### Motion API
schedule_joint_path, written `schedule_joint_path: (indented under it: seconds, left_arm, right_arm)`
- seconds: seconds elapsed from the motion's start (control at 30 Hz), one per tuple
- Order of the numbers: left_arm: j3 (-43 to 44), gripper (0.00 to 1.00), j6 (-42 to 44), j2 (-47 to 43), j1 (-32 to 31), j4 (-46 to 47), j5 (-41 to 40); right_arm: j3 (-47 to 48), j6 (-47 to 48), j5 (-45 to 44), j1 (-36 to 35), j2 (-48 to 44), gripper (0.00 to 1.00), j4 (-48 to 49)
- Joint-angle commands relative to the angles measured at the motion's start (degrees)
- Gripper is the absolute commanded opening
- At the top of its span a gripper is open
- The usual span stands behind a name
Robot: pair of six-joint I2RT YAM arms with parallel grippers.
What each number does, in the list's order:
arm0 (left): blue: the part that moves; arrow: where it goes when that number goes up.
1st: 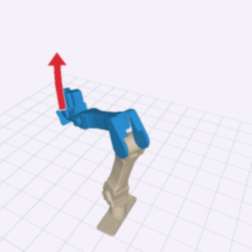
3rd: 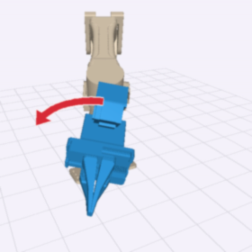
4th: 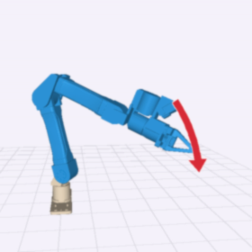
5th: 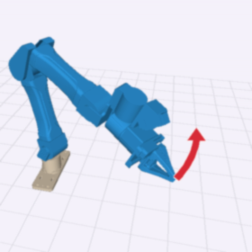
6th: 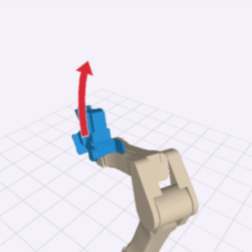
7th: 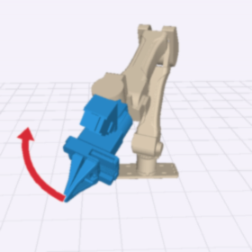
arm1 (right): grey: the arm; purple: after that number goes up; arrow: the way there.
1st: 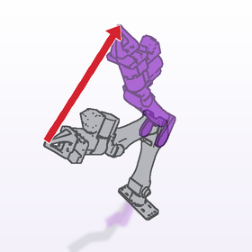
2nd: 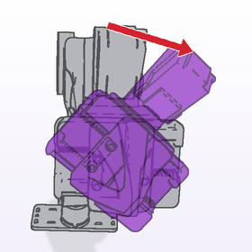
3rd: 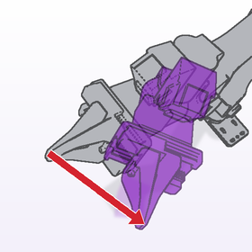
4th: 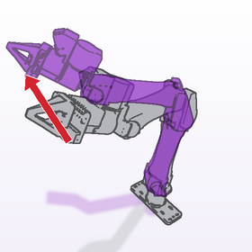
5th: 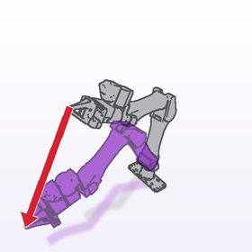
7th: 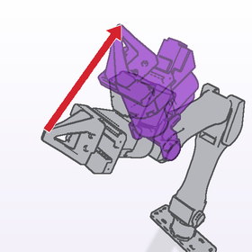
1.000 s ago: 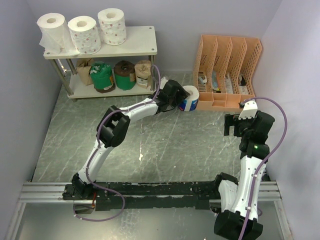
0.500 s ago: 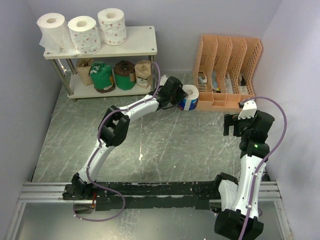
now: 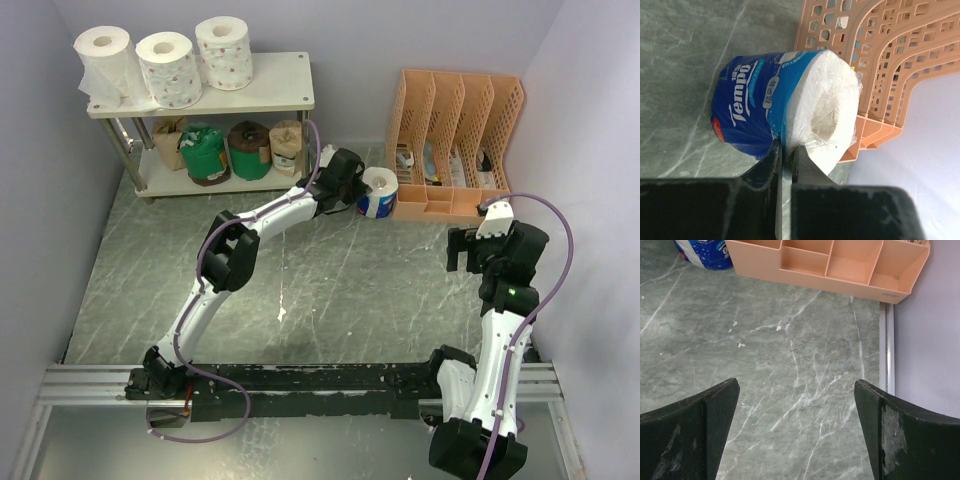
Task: Place and organize the paper towels onto the shelf
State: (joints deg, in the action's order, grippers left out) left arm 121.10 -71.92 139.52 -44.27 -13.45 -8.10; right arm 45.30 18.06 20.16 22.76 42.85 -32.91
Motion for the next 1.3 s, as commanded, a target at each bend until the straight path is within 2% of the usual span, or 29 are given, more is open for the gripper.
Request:
schedule_joint_path:
  seconds: [0.0, 0.23, 0.47, 0.7, 0.97, 1.13, 1.27]
  left_arm:
    - [0.5, 0.07, 2.3, 1.7, -0.5, 2.0, 3.1]
    - [-1.5, 0.07, 7.4, 0.2, -1.0, 5.0, 3.4]
    - [-14.0, 0.07, 7.4, -12.3, -2.3, 13.3, 0.4]
    - [-19.0, 0.07, 7.2, -23.4, -2.6, 16.9, -1.0]
    - [-14.8, 0.07, 8.3, -30.1, -2.8, 13.1, -1.9]
    - [-9.0, 0.07, 11.5, -32.5, -2.8, 8.9, -8.3]
    - [-5.1, 0.07, 15.2, -33.7, -2.7, 11.2, -13.3]
  right_arm:
    - [-0.3, 0.6, 0.5, -0.1, -0.7, 1.0, -0.1]
    - [-0.3, 0.5, 0.4, -0.1, -0.8, 1.0, 0.0]
    - [-0.4, 0.5, 0.2, -0.1, -0.7, 1.0, 0.0]
    - [-0.4, 0.5, 0.1, -0.1, -0.7, 1.0, 0.2]
    - [-0.4, 0.4, 0.0, -0.1, -0.7, 1.0, 0.2]
    - [-0.5, 0.3, -0.1, -0.1, -0.9, 1.0, 0.3]
    - [-0.6, 0.5, -0.2, 0.0, -0.7, 1.0, 0.4]
